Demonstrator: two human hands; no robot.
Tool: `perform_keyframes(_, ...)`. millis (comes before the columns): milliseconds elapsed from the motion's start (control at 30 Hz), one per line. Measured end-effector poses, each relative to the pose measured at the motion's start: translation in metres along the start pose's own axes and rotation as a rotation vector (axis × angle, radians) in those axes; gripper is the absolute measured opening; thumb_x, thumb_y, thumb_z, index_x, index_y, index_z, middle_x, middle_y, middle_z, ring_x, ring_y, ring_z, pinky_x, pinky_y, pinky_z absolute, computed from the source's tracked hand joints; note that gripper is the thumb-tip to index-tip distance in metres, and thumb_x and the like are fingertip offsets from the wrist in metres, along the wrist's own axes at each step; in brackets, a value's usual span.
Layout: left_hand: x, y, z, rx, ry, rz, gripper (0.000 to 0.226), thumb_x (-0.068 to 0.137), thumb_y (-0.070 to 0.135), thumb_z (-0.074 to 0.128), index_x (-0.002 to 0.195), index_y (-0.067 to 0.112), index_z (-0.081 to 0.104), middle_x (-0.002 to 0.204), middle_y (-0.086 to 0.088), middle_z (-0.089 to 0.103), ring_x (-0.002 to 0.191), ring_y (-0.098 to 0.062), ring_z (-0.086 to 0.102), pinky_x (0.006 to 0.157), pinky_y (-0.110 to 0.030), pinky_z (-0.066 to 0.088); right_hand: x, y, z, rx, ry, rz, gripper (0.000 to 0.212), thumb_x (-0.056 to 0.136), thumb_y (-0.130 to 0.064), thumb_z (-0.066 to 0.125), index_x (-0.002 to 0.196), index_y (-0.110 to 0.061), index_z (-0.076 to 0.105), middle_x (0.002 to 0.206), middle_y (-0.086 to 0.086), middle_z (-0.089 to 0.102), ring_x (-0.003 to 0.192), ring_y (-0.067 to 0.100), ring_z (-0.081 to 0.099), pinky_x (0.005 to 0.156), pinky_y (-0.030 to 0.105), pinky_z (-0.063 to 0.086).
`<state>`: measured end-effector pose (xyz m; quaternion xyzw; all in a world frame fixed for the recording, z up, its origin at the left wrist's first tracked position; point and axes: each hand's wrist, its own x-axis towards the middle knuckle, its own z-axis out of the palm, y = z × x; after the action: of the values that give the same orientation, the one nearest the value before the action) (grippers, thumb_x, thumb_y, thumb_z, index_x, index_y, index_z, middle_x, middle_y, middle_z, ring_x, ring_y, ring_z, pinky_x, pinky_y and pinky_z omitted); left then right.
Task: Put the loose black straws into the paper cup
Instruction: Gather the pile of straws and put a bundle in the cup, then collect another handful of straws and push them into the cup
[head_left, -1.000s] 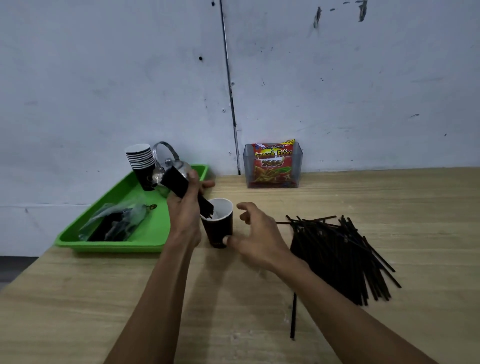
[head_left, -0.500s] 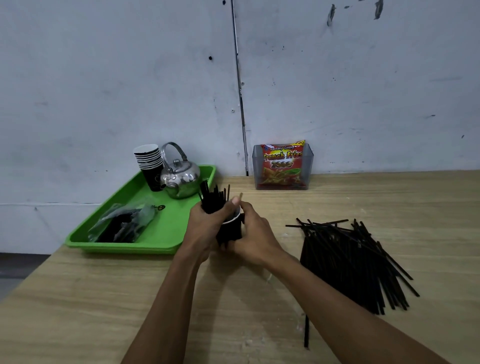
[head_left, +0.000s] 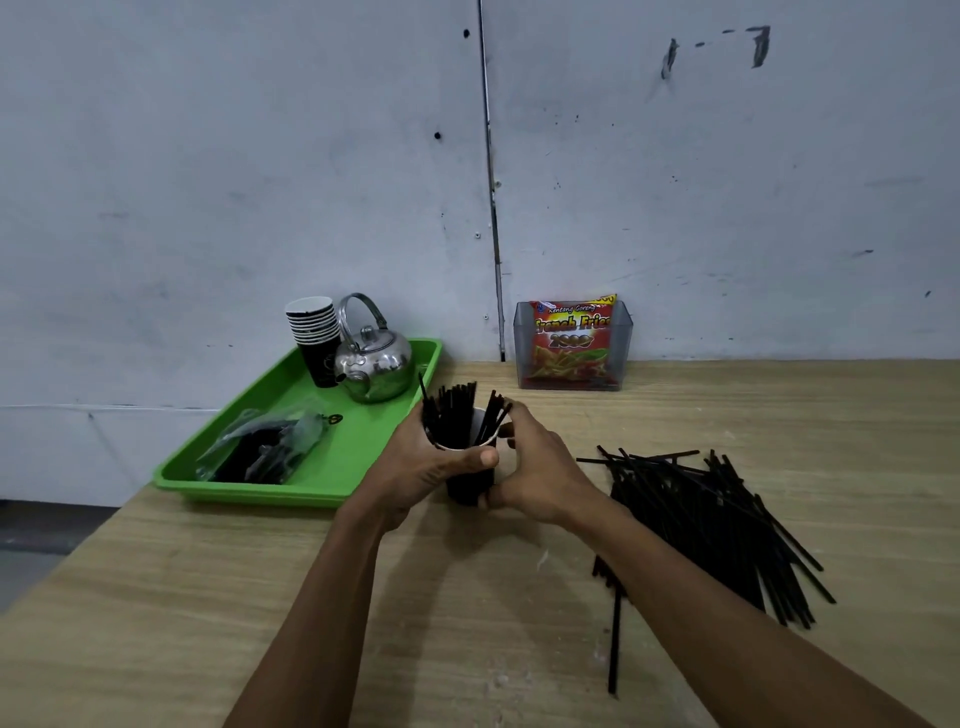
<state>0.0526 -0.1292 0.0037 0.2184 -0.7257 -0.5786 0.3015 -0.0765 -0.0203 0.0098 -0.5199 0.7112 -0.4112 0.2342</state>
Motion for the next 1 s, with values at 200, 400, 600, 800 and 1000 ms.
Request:
perform_keyframes(200,-0.007,0.006,-0.014,0.001,0.013,-0.102,0.146,0.024,0.050,0.096,0.149,0.014,0.030,0.145,0.000,0.047,0.132,-0.021,0.048,0.100,-0.031,0.044,0.000,-0.005,-0.015,-0.119,0.007,-0.053,0.143,0.056,-0.004,0.087,0.151,-0.045,-0.013,0.157,0.007,0.028,0.140,0.027,0.034,0.098,0.042,0.048)
perform_keyframes(400,-0.012,0.025,-0.014,-0.003,0.133,-0.069,0.146,0.032,0.066,0.089,0.154,0.026,0.019,0.152,-0.006,0.038,0.137,-0.021,0.042,0.112,-0.046,0.036,-0.001,0.001,-0.007,-0.381,-0.110,-0.090,0.140,0.061,-0.018,0.088,0.148,-0.049,-0.016,0.165,0.004,-0.006,0.152,0.024,0.000,0.114,0.048,0.032)
perform_keyframes(600,-0.022,0.038,0.021,0.096,0.656,0.312,0.057,0.071,0.048,0.073,0.115,0.012,0.064,0.110,-0.004,0.068,0.104,-0.016,0.064,0.089,-0.037,0.053,-0.018,0.006,-0.033,-0.257,0.056,-0.159,0.107,0.071,-0.024,0.080,0.154,-0.037,0.013,0.161,-0.001,0.024,0.147,0.018,0.022,0.114,0.040,0.033)
perform_keyframes(800,-0.030,0.040,0.086,0.272,0.712,0.512,0.028,0.090,0.021,0.061,0.065,0.009,0.060,0.055,0.004,0.058,0.050,-0.012,0.053,0.051,-0.027,0.042,-0.060,0.033,-0.074,-0.250,0.248,-0.122,0.046,0.080,-0.027,0.076,0.125,-0.026,0.063,0.130,-0.004,0.061,0.123,0.013,0.052,0.102,0.030,0.043)
perform_keyframes(1000,-0.019,0.012,0.137,0.462,0.282,0.348,0.016,0.093,0.015,0.058,0.081,0.011,0.069,0.072,0.001,0.068,0.067,-0.014,0.061,0.061,-0.030,0.048,-0.099,0.081,-0.121,-0.277,0.418,0.011,0.028,0.079,-0.018,0.077,0.107,-0.021,0.073,0.106,-0.005,0.073,0.098,0.006,0.064,0.080,0.009,0.044)
